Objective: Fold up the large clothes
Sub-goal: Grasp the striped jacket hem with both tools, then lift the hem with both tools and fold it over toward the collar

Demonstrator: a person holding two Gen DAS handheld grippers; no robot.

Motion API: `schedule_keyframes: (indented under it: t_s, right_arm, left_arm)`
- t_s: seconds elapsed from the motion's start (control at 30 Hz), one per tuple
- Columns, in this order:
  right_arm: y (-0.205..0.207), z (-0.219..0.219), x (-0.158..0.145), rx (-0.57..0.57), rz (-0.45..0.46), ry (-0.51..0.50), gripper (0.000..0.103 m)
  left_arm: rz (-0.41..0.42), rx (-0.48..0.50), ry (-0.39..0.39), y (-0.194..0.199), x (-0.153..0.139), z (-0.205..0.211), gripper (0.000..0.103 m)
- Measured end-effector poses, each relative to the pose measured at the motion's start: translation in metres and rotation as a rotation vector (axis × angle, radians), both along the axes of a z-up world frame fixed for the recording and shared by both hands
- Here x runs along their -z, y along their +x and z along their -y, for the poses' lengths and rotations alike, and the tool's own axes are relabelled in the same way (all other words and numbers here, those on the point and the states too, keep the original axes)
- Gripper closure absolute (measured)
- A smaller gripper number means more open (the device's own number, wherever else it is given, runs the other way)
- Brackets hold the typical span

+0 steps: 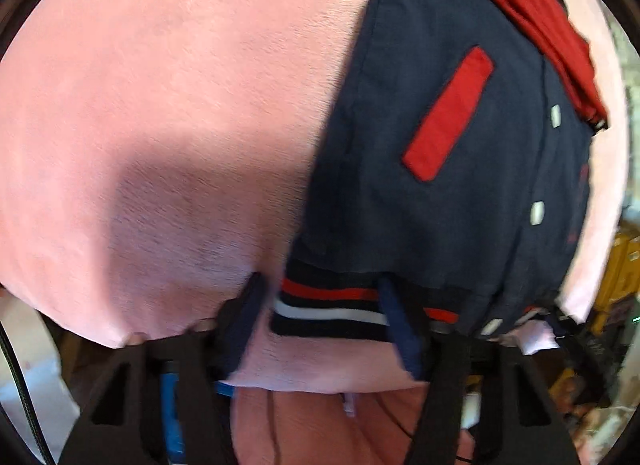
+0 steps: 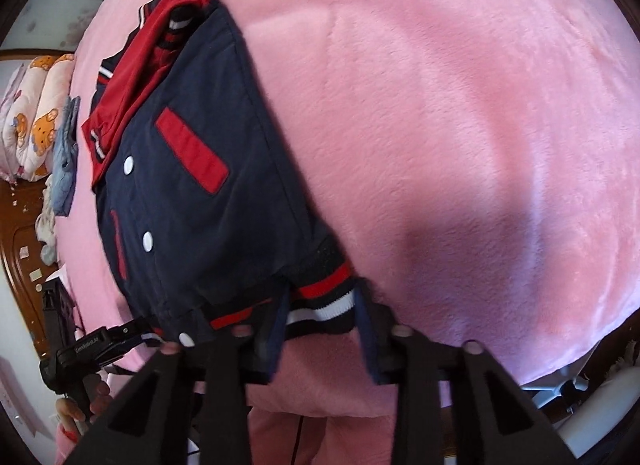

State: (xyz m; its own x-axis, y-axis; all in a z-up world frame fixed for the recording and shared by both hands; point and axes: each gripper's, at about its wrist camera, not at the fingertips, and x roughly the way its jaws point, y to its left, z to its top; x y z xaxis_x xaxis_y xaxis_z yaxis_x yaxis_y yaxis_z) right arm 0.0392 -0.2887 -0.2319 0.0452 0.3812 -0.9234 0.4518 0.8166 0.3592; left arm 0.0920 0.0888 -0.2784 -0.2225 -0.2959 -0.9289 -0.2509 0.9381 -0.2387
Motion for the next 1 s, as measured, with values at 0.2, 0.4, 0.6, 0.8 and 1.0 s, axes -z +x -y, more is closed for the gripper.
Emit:
schedule_keyframes:
  t_s: [0.2, 0.4, 0.6, 0.8, 1.0]
  right_arm:
    - [0.006, -0.010, -0.004, -0.037, 0.018, 0.036, 0.091]
    - [0.020, -0.024, -0.032, -0.108, 0.115, 0.097, 0.092]
    - [0.042, -0.033, -0.066, -0.106, 0.211, 0.204, 0.092]
    - [0.072, -0.035, -0.110, -0.117, 0.311, 0.293, 0.092]
    - [0.114, -0.019, -0.144, -0.100, 0.462, 0.283, 0.092]
  left_arm:
    - [-0.049, -0.080, -0.045, 0.007, -0.004, -0.013, 0.089]
    - [-0.075, -0.156, -0.073, 0.021, -0.029, -0.017, 0.093]
    - [-0.038, -0.153, -0.121, 0.028, -0.077, -0.005, 0.093]
    - [-0.012, -0.182, -0.111, 0.048, -0.126, -0.006, 0.093]
    - [0.126, -0.288, -0.138, 0.097, -0.176, -0.014, 0.093]
